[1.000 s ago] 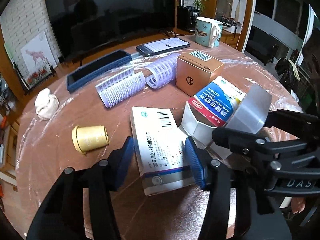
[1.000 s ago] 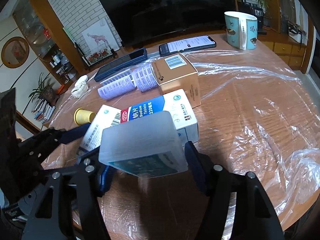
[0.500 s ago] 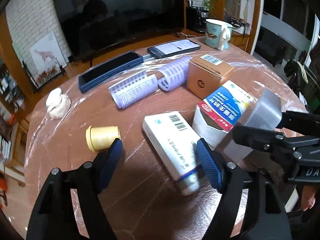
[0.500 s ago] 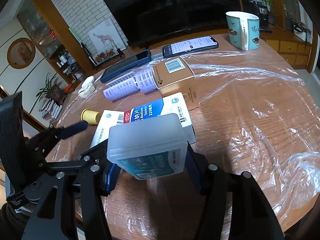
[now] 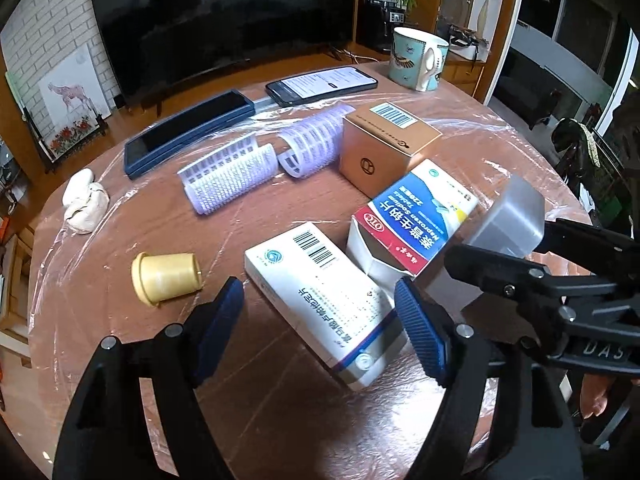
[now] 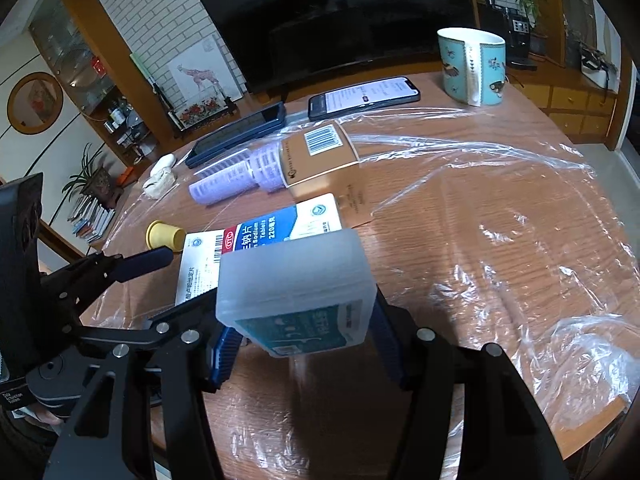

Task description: Collect trash

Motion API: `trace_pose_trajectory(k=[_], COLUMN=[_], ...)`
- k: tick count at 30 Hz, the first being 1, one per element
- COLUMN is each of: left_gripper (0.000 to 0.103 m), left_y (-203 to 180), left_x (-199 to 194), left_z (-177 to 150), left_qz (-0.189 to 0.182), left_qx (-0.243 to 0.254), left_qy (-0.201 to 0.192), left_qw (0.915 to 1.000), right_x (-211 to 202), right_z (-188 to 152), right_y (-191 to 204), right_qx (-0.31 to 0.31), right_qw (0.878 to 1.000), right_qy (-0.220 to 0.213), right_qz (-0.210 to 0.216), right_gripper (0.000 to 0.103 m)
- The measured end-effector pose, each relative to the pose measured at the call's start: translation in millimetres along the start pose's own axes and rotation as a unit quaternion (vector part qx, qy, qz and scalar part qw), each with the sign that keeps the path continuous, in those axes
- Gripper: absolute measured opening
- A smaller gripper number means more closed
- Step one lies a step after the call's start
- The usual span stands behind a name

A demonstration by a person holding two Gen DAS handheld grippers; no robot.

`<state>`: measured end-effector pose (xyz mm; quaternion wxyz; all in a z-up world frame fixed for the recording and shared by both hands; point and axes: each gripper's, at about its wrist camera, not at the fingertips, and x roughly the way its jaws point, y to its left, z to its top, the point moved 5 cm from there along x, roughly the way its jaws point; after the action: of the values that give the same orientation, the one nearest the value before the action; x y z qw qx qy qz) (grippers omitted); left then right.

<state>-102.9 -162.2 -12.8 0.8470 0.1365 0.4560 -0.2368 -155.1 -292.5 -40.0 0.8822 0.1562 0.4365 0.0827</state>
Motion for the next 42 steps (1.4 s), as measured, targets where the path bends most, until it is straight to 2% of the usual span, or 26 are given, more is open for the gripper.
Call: trace_pose_trajectory(k=[4,6,13,16,17,19,20,25,33,36,39,42], left_gripper=[0.083,0.089,0.090,0.090,0.090,0.090,0.090,0.090,0.090,0.090,0.090,0.090], left_y=[-7,-5,22,35,38,36,32,12,14,19,22,17], left_x=[10,12,9,6,4,-1,-3,7,9,8,4,4], left_z=[1,2,-4,-6,-6,-5,-5,-4,4,1,1,1], left_qz=[0.023,0.036,0.043,0.060,0.060,0.034,0.027,0.065,0.082,0.081,0.052,0.053], left_qx=[0.012,0.008,-0.013,-0.022,-0.026,-0.034,-0.027,0.042,0.044,0.035,0.018,0.037], left_qy=[0.013,0.012,0.022,0.023,0.020,0.010,0.006,0.005,0.002,0.005,-0.005,-0.007], left_qw=[0.9996,0.9993,0.9987,0.9977,0.9976,0.9988,0.9993,0.9970,0.9957,0.9961,0.9985,0.9979], right_x=[-1,-2,-3,-2,-1,0,0,3,4,4,4,5], right_z=[-2,-3,-4,-5,-5,-4,-4,-4,-4,-5,-6,-5], right_y=[2,2,2,3,4,5,6,11,13,13,13,14], right_qx=[-0.001,-0.002,-0.001,-0.001,-0.002,-0.005,-0.007,-0.014,-0.016,-0.014,-0.013,-0.016], right_qw=[1.000,1.000,1.000,1.000,1.000,1.000,1.000,1.000,1.000,1.000,1.000,1.000], right_qy=[0.001,0.001,0.002,0.003,0.003,0.003,0.004,0.006,0.004,0.004,0.003,0.004], right_qz=[0.001,0.000,0.002,0.004,0.006,0.006,0.007,0.005,-0.001,-0.001,0.000,0.000], right_gripper=[0.057,0.057,0.057,0.058,0.058,0.058,0.059,0.059,0.060,0.060,0.060,0.060])
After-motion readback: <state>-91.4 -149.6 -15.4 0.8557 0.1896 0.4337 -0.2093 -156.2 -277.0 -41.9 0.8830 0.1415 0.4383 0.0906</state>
